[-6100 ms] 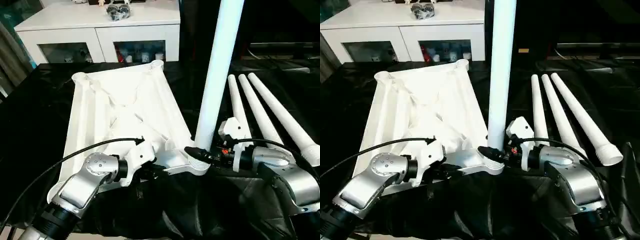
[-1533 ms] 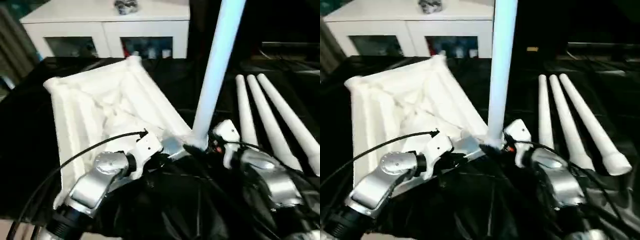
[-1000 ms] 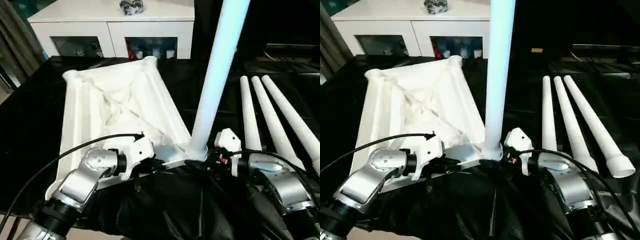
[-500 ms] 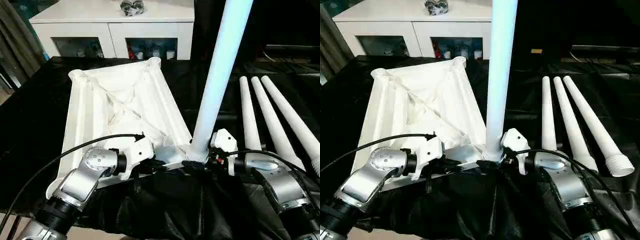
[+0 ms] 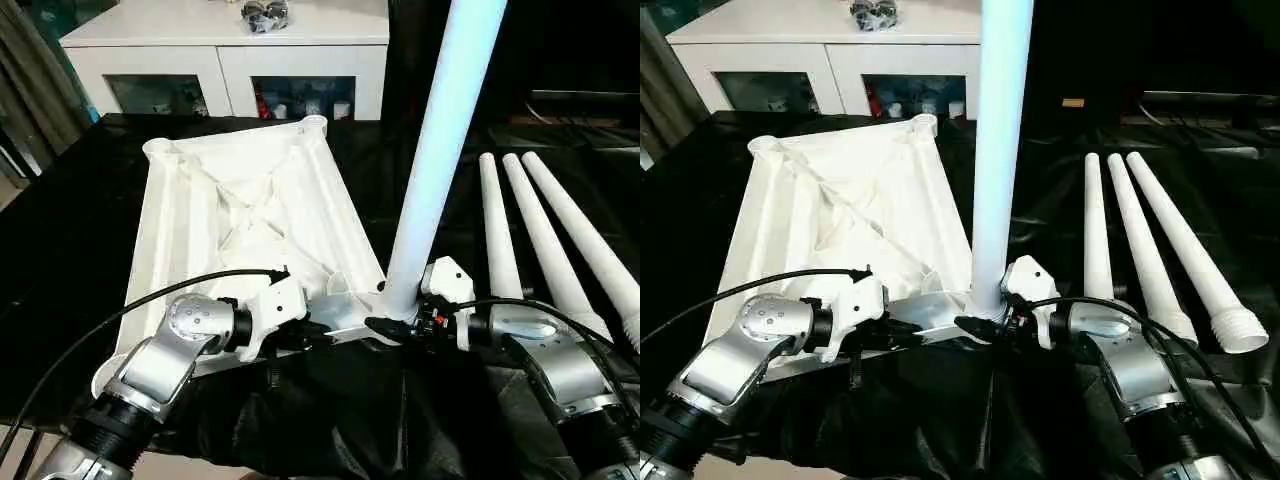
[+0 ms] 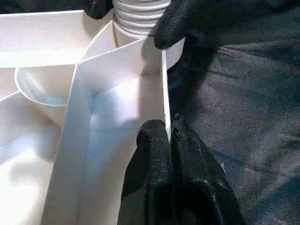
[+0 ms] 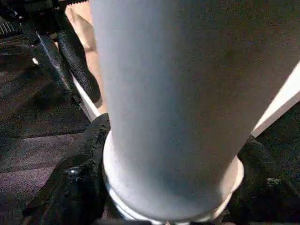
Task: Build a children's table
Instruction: Rotate leg to tighten
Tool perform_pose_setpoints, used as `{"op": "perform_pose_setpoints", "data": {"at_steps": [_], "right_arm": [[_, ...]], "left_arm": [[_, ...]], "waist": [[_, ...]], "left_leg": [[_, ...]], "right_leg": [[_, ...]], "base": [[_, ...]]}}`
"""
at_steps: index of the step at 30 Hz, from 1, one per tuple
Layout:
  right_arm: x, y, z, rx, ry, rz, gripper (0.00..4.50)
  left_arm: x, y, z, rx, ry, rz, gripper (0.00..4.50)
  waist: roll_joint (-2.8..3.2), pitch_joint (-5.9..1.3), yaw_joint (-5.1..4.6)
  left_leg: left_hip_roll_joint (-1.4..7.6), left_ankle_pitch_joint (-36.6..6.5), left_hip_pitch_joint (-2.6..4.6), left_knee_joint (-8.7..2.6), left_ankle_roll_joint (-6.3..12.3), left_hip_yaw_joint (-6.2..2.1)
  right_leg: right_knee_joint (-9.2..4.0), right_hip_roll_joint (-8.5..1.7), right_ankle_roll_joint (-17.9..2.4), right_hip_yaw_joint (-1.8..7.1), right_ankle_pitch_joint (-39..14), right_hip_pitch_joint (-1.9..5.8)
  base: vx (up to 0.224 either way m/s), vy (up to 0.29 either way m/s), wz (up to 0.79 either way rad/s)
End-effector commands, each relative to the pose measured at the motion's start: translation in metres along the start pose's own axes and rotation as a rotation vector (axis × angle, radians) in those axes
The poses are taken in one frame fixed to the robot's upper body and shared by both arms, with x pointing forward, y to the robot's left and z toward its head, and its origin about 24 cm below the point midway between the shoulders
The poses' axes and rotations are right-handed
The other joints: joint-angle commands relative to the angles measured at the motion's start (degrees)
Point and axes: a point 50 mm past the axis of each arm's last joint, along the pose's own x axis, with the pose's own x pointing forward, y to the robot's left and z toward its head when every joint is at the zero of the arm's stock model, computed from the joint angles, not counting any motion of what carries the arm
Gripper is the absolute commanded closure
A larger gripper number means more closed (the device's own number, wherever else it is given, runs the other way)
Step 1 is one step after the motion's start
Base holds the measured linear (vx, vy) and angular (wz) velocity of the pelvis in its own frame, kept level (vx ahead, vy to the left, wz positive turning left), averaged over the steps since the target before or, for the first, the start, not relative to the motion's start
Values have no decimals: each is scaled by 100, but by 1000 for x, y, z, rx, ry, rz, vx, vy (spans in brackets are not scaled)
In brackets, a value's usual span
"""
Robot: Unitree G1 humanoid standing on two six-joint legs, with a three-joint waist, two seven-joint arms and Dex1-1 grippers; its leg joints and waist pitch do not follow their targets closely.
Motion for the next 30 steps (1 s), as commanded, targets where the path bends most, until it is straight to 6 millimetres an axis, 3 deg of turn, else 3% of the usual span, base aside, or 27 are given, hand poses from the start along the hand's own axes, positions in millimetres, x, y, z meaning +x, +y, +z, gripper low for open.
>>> {"op": "perform_pose_setpoints", "data": {"at_steps": [1, 5, 8, 9, 10, 14, 17, 18, 19, 22, 24, 30], "right_arm": [[5, 4, -2, 23, -7, 36, 173], [14, 6, -12, 65, 1, -75, 173], [24, 3, -19, 92, 19, -209, 174], [30, 3, -21, 118, 22, -275, 174], [36, 4, -22, 147, 13, -328, 174], [69, 11, -15, 277, -45, -523, 174], [80, 14, -7, 306, -96, -555, 174], [81, 13, -5, 318, -110, -573, 119], [80, 12, -4, 333, -124, -576, 105], [74, 7, -3, 337, -148, -574, 102], [69, 4, -1, 304, -150, -560, 59], [46, -5, 0, 200, -116, -449, 50]], "left_arm": [[3, -2, 7, 33, -21, -49, 450], [9, 3, 4, -4, -4, 25, 450], [19, 11, 7, -25, -14, 132, 450], [25, 13, 11, -41, -26, 175, 450], [30, 16, 15, -46, -39, 216, 450], [56, 18, 38, -88, -101, 351, 450], [65, 12, 45, -71, -124, 336, 450], [67, 10, 46, -55, -131, 318, 450], [68, 8, 46, -45, -139, 302, 450], [66, 4, 45, -24, -146, 262, 450], [62, 3, 41, -8, -135, 236, 450], [45, 3, 29, 16, -102, 155, 450]], "waist": [[-56, -342, 1], [-49, -329, -11], [-56, -286, -63], [-74, -257, -76], [-35, -253, -78], [-33, -227, -158], [-52, -242, -169], [-44, -248, -172], [-38, -257, -171], [-33, -267, -178], [-16, -270, -179], [-30, -305, -168]], "left_leg": [[395, -109, 39, -385, 739, -146], [399, -167, 39, -400, 705, -146], [393, -523, 57, -451, 487, -138], [379, -916, 89, -488, 251, -133], [393, -999, 102, -505, 165, -141], [375, -1479, 113, -570, -152, -175], [370, -1350, 87, -561, -53, -171], [371, -1254, 60, -564, -14, -178], [373, -1216, 56, -560, -3, -177], [375, -1070, 36, -555, 97, -179], [373, -1009, 29, -547, 160, -176], [383, -682, 18, -502, 334, -163]], "right_leg": [[-311, -410, -1776, 223, 659, 275], [-322, -410, -1781, 222, 569, 264], [-386, -398, -1736, 223, 65, 242], [-452, -414, -1621, 240, -611, 249], [-462, -422, -1581, 249, -783, 240], [-537, -422, -1290, 268, -1458, 223], [-550, -423, -1203, 288, -1281, 207], [-545, -427, -1187, 280, -1199, 224], [-536, -426, -1186, 277, -1142, 224], [-511, -421, -1233, 267, -810, 234], [-503, -418, -1269, 259, -664, 242], [-448, -426, -1396, 259, -147, 260]], "base": [[0, 0, 0], [0, 0, 0], [0, 0, 0], [0, 0, 0], [-57, 1, 1], [0, 0, 0], [0, 0, 0], [0, 0, 0], [0, 0, 0], [0, 0, 0], [0, 0, 0], [0, 0, 0]]}}
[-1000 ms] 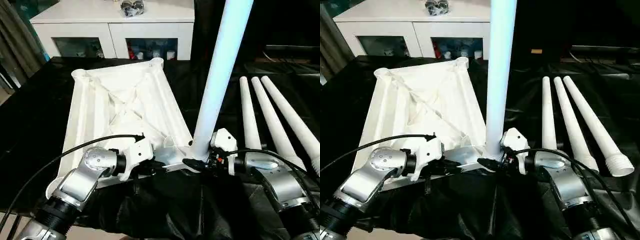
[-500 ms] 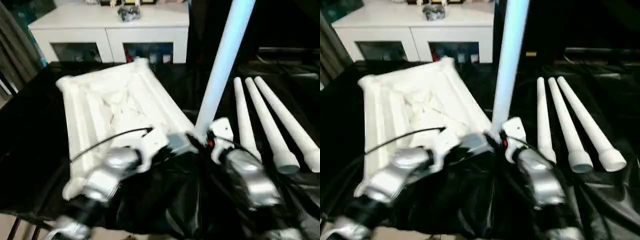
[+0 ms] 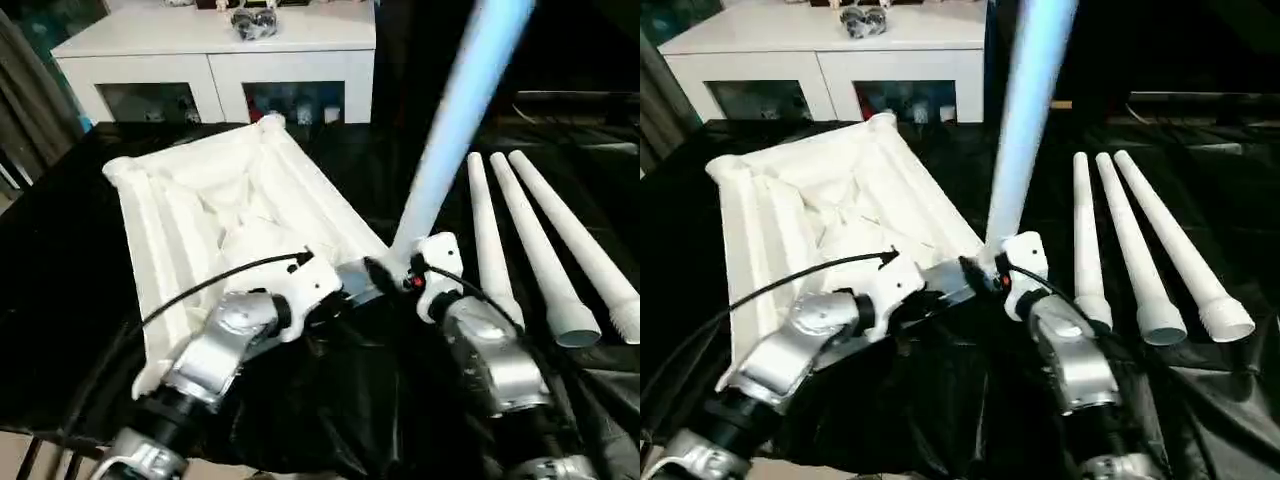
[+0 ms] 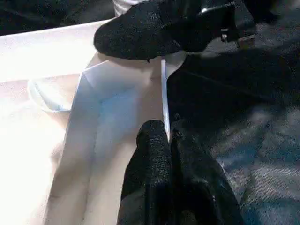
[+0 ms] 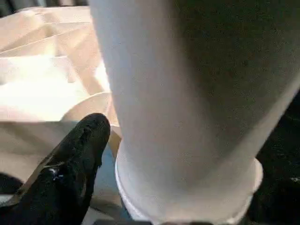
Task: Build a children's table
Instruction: Rotate leg to tighten
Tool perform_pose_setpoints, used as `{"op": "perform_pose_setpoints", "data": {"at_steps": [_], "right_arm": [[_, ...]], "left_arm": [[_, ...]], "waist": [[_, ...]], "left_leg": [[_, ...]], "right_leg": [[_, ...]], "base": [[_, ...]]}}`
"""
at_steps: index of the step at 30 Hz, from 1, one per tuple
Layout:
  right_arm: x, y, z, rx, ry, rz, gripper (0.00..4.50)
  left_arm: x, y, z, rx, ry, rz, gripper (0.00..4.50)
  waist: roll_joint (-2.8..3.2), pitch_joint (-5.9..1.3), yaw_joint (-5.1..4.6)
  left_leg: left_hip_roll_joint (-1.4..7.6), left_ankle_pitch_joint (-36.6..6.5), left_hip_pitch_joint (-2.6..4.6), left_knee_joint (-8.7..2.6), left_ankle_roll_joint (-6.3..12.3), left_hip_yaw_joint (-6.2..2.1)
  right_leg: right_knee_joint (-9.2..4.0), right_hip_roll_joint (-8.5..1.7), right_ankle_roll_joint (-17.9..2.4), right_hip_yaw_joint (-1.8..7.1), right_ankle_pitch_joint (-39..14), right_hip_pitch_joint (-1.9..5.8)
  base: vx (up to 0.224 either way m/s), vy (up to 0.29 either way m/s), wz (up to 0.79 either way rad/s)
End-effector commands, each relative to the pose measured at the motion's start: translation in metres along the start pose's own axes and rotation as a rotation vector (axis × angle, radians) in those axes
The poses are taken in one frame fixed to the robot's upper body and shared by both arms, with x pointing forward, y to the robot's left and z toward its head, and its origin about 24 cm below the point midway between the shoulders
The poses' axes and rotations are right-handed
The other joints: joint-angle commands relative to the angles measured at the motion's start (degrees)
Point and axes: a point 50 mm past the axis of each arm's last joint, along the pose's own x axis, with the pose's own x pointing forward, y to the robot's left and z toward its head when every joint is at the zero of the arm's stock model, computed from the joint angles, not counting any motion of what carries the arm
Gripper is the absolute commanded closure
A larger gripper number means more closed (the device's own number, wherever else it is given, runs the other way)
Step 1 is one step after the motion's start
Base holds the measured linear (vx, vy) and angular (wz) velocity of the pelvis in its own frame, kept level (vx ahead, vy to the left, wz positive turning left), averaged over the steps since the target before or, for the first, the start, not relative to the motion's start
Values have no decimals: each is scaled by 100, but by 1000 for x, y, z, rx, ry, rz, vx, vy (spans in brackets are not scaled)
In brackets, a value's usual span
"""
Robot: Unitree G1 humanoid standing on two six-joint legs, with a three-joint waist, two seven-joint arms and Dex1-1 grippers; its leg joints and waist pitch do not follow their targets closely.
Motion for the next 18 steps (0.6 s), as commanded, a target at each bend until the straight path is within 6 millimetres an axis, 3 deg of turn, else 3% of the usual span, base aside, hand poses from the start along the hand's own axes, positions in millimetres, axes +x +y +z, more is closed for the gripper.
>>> {"op": "perform_pose_setpoints", "data": {"at_steps": [1, 8, 12, 14, 15, 17, 18], "right_arm": [[1, 12, -2, 8, 20, 106, 50], [-14, 1, 3, -44, 42, 275, 50], [-24, 0, 5, -58, 62, 397, 50], [-31, 1, 4, -59, 82, 482, 75], [-32, 1, 4, -59, 85, 496, 83], [-35, 2, 3, -55, 95, 531, 88], [-38, 3, 2, -58, 101, 561, 117]], "left_arm": [[2, -10, 12, 48, -73, -89, 450], [-10, -9, 4, 58, -47, -156, 450], [-16, -10, -1, 61, -34, -191, 450], [-20, -10, -3, 58, -32, -214, 450], [-21, -11, -3, 57, -31, -218, 450], [-23, -11, -4, 58, -28, -229, 450], [-26, -11, -5, 56, -25, -244, 450]], "waist": [[-64, -296, 15], [-68, -306, 23], [-62, -312, 52], [-70, -312, 76], [-109, -310, 87], [-83, -310, 109], [-95, -307, 123]], "left_leg": [[381, -631, 12, -478, 412, -166], [392, -414, 2, -440, 669, -162], [411, -355, 21, -431, 749, -153], [412, -344, 10, -427, 788, -155], [421, -333, 7, -426, 811, -148], [423, -311, 16, -424, 820, -150], [423, -320, 19, -421, 809, -144]], "right_leg": [[-429, -422, -1406, 247, -74, 244], [-378, -413, -1577, 223, 487, 264], [-370, -418, -1626, 220, 501, 242], [-363, -421, -1642, 216, 512, 256], [-368, -426, -1643, 219, 495, 256], [-366, -431, -1651, 218, 457, 246], [-372, -429, -1650, 217, 374, 235]], "base": [[0, 0, 0], [0, 0, 0], [0, 0, 0], [0, 0, 0], [0, 0, 0], [0, 0, 0], [0, 0, 0]]}}
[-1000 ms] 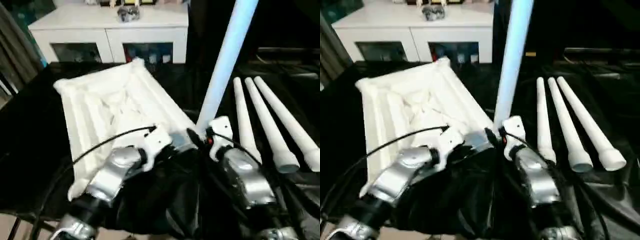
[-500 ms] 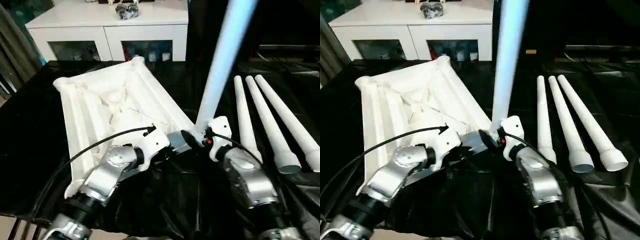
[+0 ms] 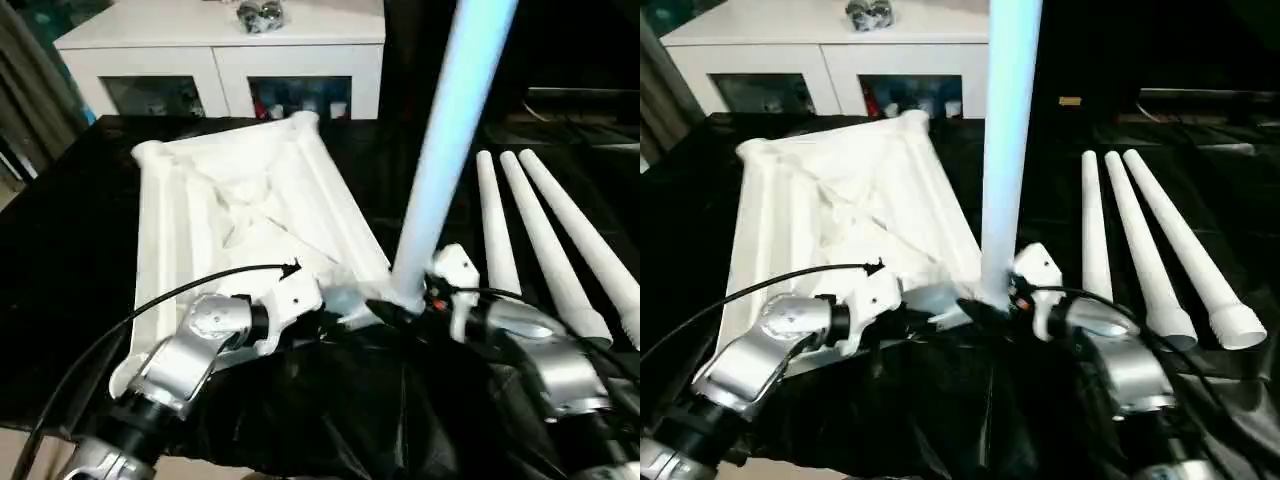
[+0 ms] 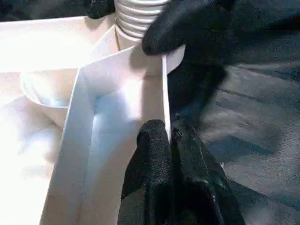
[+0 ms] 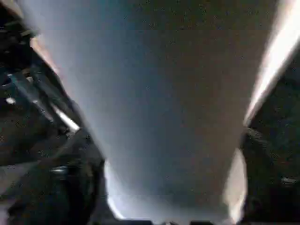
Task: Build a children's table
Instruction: Rotate leg to tighten
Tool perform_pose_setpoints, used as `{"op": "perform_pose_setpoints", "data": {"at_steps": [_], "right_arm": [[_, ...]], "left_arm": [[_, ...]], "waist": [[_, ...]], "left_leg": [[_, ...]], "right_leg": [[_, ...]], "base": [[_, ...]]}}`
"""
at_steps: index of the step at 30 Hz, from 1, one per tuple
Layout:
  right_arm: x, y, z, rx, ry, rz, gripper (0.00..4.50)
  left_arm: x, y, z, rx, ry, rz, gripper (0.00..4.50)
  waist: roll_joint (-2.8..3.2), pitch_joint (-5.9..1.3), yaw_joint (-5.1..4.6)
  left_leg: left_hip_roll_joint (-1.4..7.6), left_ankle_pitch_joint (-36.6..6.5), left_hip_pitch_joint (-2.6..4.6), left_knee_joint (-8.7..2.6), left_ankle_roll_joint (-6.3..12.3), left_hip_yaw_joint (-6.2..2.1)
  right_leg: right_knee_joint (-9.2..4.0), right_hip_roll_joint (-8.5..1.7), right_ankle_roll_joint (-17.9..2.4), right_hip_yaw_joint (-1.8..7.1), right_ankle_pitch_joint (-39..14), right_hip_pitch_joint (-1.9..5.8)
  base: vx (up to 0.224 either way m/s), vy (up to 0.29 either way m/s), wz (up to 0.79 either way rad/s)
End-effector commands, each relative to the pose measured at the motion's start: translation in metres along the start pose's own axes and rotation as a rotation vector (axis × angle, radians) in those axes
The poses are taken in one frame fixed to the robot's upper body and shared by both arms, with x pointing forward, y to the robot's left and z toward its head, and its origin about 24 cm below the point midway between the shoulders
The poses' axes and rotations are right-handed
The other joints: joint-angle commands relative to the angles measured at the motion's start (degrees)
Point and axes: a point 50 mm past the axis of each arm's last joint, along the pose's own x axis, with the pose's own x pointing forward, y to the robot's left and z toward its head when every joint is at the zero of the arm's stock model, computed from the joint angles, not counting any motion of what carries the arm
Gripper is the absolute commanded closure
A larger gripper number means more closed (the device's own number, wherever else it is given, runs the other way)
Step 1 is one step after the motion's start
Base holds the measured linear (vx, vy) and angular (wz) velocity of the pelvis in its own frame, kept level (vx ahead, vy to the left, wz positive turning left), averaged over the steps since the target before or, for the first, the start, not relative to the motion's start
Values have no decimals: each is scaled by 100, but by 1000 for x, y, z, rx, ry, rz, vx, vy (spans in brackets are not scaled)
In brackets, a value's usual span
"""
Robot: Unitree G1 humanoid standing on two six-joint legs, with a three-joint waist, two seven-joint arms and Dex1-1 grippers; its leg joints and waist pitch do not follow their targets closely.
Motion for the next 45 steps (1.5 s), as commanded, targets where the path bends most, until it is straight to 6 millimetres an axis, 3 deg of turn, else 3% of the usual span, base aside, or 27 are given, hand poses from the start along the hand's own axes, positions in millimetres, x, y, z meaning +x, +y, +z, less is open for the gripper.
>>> {"op": "perform_pose_setpoints", "data": {"at_steps": [1, 11, 20, 21, 22, 23, 26, 27, 29, 30, 31, 32, 34, 36, 42, 44, 45], "right_arm": [[7, 13, 0, 1, -3, 105, 125], [-2, 20, -5, -3, 58, 278, 165], [2, 26, -15, 50, 27, 247, 167], [6, 27, -21, 70, 16, 198, 167], [6, 27, -21, 71, 16, 196, 167], [13, 27, -29, 95, 4, 96, 167], [19, 25, -32, 109, -3, 12, 168], [23, 23, -33, 117, -5, -30, 168], [40, 18, -35, 185, -30, -232, 168], [49, 16, -36, 235, -44, -314, 168], [57, 16, -36, 281, -52, -376, 168], [63, 16, -35, 319, -59, -424, 168], [76, 15, -32, 388, -75, -515, 168], [84, 13, -29, 428, -70, -586, 168], [90, 10, -22, 387, -89, -620, 168], [90, 7, -18, 376, -119, -627, 112], [90, 7, -17, 376, -130, -624, 98]], "left_arm": [[3, -6, 5, 23, -20, -54, 450], [-17, -10, -5, 29, 25, -160, 450], [-17, -7, -5, 8, 10, -116, 450], [-15, -7, -4, -2, -4, -103, 450], [-15, -7, -4, -2, -5, -103, 450], [-11, -7, -1, -16, -25, -80, 450], [-7, -5, 1, -24, -34, -50, 450], [-5, -3, 2, -28, -36, -31, 450], [10, 2, 10, -50, -52, 57, 450], [18, 3, 15, -71, -68, 89, 450], [25, 3, 19, -88, -78, 111, 450], [31, 2, 22, -91, -86, 126, 450], [44, -1, 29, -98, -94, 152, 450], [54, -5, 34, -106, -102, 170, 450], [58, -6, 36, -85, -102, 185, 450], [55, -4, 35, -62, -92, 190, 450], [54, -4, 35, -55, -90, 190, 450]], "waist": [[-79, -307, 11], [-74, -307, 44], [-80, -311, 53], [-27, -309, 64], [-48, -303, 53], [-31, -291, 44], [-60, -243, -21], [-15, -224, -54], [8, -193, -88], [-18, -187, -162], [17, -183, -185], [0, -175, -204], [-4, -183, -217], [19, -193, -228], [-5, -224, -232], [-30, -228, -242], [-14, -230, -235]], "left_leg": [[414, -368, 55, -425, 758, -146], [420, -379, 67, -429, 726, -145], [414, -401, 64, -431, 654, -143], [416, -453, 66, -437, 621, -154], [418, -502, 70, -443, 601, -141], [419, -631, 64, -466, 524, -151], [402, -1131, 68, -535, 239, -167], [405, -1322, 94, -554, 133, -162], [401, -1560, 112, -579, -3, -169], [373, -1882, 112, -610, -216, -218], [370, -1884, 104, -616, -242, -219], [367, -1955, 99, -625, -273, -235], [367, -1991, 147, -607, -266, -217], [359, -1912, 118, -617, -233, -217], [356, -1612, 76, -611, -24, -187], [357, -1556, 60, -612, 22, -183], [358, -1539, 62, -612, 36, -187]], "right_leg": [[-337, -429, -1650, 227, 323, 253], [-331, -419, -1656, 219, 207, 240], [-328, -418, -1652, 224, 201, 241], [-328, -429, -1649, 224, 144, 238], [-348, -425, -1648, 227, 114, 229], [-357, -431, -1641, 228, 6, 235], [-426, -432, -1530, 236, -742, 253], [-458, -427, -1480, 245, -975, 221], [-478, -427, -1435, 250, -1278, 200], [-510, -452, -1245, 238, -1917, 226], [-525, -455, -1190, 247, -1997, 215], [-558, -456, -1079, 242, -2180, 201], [-595, -451, -1053, 272, -2186, 148], [-576, -436, -1072, 257, -1963, 170], [-573, -430, -1117, 253, -1523, 196], [-570, -434, -1161, 249, -1461, 203], [-564, -439, -1165, 247, -1459, 206]], "base": [[0, 0, 0], [0, 0, 0], [0, 0, 0], [0, 0, 0], [0, 0, 0], [0, 0, 0], [0, 0, 0], [0, 0, 0], [0, 0, 0], [-51, -1, -7], [0, 0, 0], [0, 0, 0], [0, 0, 0], [0, 0, 0], [0, 0, 0], [0, 0, 0], [0, 0, 0]]}}
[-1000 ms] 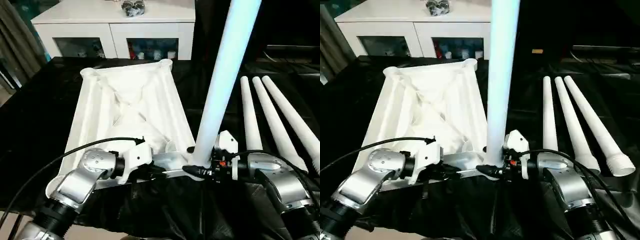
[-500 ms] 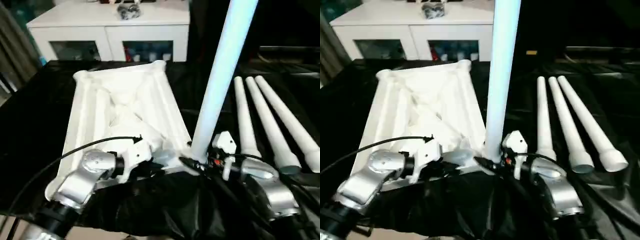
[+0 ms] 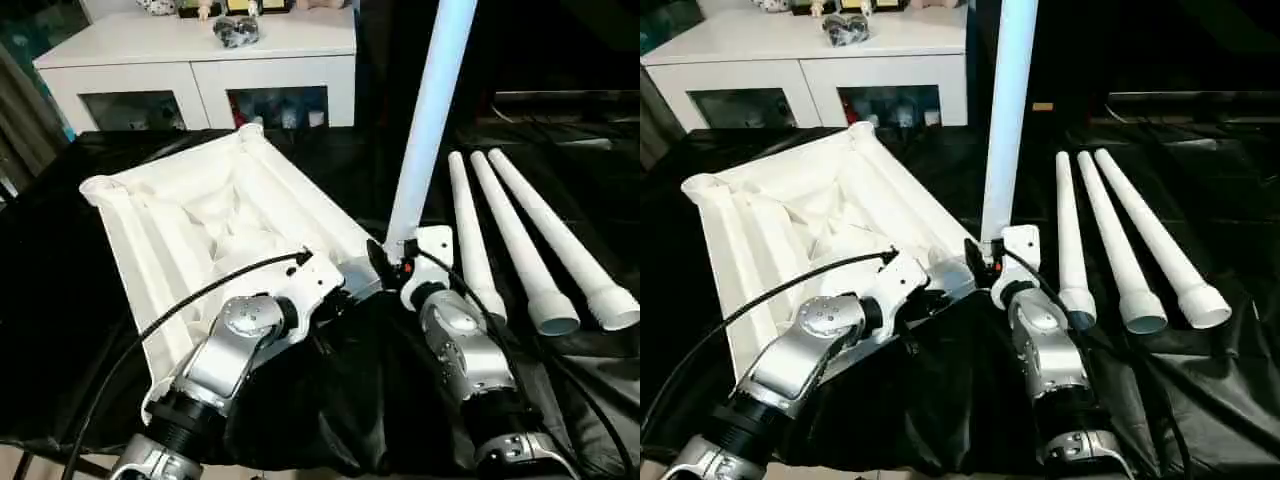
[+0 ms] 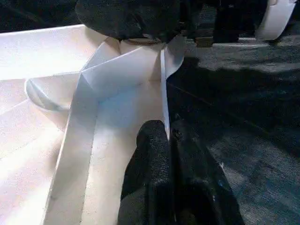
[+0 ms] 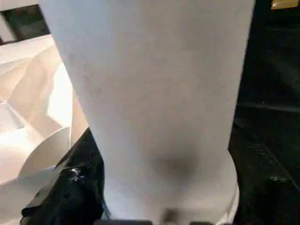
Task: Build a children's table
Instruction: Rotate leg to tighten
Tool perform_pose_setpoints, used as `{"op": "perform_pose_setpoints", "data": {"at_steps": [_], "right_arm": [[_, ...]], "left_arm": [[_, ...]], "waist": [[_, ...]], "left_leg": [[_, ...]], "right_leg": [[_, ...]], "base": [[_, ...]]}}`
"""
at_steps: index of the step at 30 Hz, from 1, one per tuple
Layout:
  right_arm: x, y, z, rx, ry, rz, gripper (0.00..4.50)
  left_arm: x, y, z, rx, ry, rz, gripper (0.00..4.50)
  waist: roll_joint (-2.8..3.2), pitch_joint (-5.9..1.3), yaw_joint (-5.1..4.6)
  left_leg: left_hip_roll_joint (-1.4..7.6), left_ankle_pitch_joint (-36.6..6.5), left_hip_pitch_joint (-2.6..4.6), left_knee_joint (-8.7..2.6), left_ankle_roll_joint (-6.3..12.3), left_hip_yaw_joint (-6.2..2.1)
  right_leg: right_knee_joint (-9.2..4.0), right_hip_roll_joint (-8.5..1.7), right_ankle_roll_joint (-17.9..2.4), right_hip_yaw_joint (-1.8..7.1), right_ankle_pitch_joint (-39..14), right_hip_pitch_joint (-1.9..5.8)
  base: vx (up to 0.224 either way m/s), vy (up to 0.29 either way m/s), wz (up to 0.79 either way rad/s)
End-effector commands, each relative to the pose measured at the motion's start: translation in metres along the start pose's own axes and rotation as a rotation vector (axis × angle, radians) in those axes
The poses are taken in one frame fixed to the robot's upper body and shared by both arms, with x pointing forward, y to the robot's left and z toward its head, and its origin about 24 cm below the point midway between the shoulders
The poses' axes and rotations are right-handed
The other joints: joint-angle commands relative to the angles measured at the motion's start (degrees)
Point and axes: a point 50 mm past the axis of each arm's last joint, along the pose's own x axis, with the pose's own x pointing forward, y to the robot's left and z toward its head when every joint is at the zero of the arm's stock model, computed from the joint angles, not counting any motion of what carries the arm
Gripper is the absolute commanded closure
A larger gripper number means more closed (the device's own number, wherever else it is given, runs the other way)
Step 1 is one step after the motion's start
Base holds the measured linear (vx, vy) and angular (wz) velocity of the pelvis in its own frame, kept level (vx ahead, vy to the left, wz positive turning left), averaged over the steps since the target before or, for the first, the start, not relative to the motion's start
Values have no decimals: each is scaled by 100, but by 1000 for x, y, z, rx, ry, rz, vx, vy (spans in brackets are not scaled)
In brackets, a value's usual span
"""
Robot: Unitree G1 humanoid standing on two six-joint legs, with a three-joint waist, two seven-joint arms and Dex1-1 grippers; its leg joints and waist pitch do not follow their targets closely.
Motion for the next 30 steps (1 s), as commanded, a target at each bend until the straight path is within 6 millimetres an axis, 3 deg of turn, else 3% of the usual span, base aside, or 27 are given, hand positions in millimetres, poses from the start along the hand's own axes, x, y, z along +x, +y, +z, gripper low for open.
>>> {"op": "perform_pose_setpoints", "data": {"at_steps": [1, 6, 8, 10, 15, 19, 22, 23, 24, 27, 30], "right_arm": [[1, 21, -21, 101, 81, 78, 98], [0, 18, -11, 3, 42, 155, 64], [-4, 14, -6, -37, 29, 219, 64], [-7, 9, -3, -64, 25, 271, 64], [-27, -5, 0, -213, 83, 514, 64], [-47, -10, 1, -273, 143, 713, 64], [-59, -15, 4, -279, 198, 824, 64], [-62, -16, 4, -282, 210, 844, 79], [-65, -18, 4, -288, 226, 872, 89], [-70, -20, 5, -299, 261, 934, 120], [-72, -20, 5, -299, 269, 954, 143]], "left_arm": [[10, -17, 21, 83, -94, -118, 450], [3, -12, 17, 117, -86, -141, 450], [-4, -10, 14, 131, -82, -171, 450], [-8, -9, 10, 141, -77, -195, 450], [-22, -3, 1, 150, -57, -261, 450], [-32, 0, -5, 155, -39, -314, 450], [-39, 3, -9, 163, -26, -353, 450], [-40, 4, -10, 168, -22, -362, 450], [-42, 4, -11, 171, -18, -377, 450], [-46, 5, -13, 187, -1, -408, 450], [-48, 6, -14, 189, 2, -416, 450]], "waist": [[-21, -221, 38], [-8, -279, 55], [-17, -310, 77], [-12, -310, 92], [10, -318, 184], [-14, -310, 246], [-18, -289, 304], [-94, -289, 295], [-65, -286, 309], [-123, -282, 300], [-109, -284, 298]], "left_leg": [[360, -1491, -22, -527, 146, -184], [367, -881, -44, -478, 368, -169], [354, -420, -63, -417, 584, -163], [358, -426, -55, -405, 695, -156], [398, -454, 2, -392, 730, -145], [406, -409, -8, -377, 825, -131], [421, -592, -2, -398, 787, -125], [424, -613, -8, -400, 764, -112], [424, -628, -6, -408, 743, -124], [426, -623, -4, -411, 707, -107], [423, -563, -1, -406, 694, -110]], "right_leg": [[-555, -442, -1162, 251, -1410, 156], [-472, -429, -1355, 232, -472, 198], [-388, -415, -1490, 209, 330, 226], [-383, -422, -1529, 210, 436, 226], [-369, -392, -1588, 196, 510, 206], [-354, -400, -1576, 204, 597, 223], [-384, -404, -1563, 205, 226, 208], [-391, -405, -1568, 214, 147, 203], [-382, -415, -1573, 215, 74, 208], [-405, -407, -1543, 219, -140, 196], [-393, -407, -1530, 220, -125, 189]], "base": [[0, 0, 0], [0, 0, 0], [28, 0, -1], [0, 0, 0], [0, 0, 0], [0, 0, 0], [0, 0, 0], [0, 0, 0], [0, 0, 0], [0, 0, 0], [0, 0, 0]]}}
